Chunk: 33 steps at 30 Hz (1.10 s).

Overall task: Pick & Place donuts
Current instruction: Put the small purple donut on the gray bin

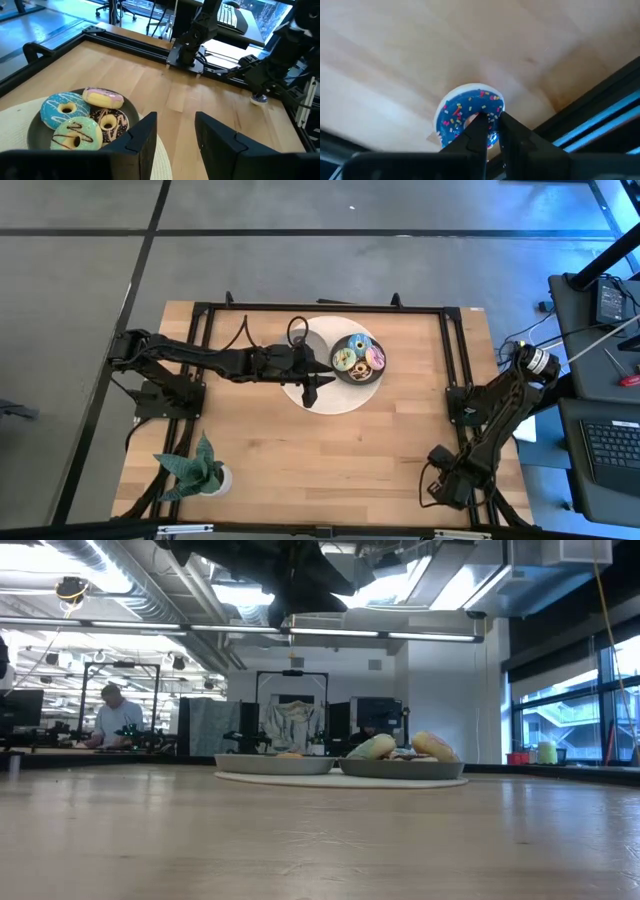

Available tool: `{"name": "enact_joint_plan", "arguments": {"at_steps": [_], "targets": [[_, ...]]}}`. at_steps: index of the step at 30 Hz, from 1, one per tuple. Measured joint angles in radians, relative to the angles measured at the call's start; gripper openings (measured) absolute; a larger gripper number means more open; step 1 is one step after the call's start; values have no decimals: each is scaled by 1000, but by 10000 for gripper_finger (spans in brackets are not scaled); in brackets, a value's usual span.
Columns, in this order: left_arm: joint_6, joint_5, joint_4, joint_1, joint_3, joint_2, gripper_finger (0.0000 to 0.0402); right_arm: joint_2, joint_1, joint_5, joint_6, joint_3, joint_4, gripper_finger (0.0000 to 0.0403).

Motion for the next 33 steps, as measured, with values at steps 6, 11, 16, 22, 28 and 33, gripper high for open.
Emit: {"name": "enact_joint_plan", "arguments": {"at_steps": [6,11,16,22,28,33], "targets": [[15,0,-1,0,0,0,129,-15,-47,64,-33,90,-36,45],[43,-5,-31,5,0,-5,132,-16,-183,173,-225,203,-150,46],[23,-66,-152,36,-1,-52,128,-16,-426,270,-634,332,-325,46],[15,-257,-379,68,-1,-194,128,-17,-750,401,-1193,445,-338,46],[-82,-451,-643,102,-1,-353,128,-14,-1030,377,-1570,469,-42,46],[-98,-454,-670,137,-1,-390,127,10,-1209,254,-1730,470,299,46]]}}
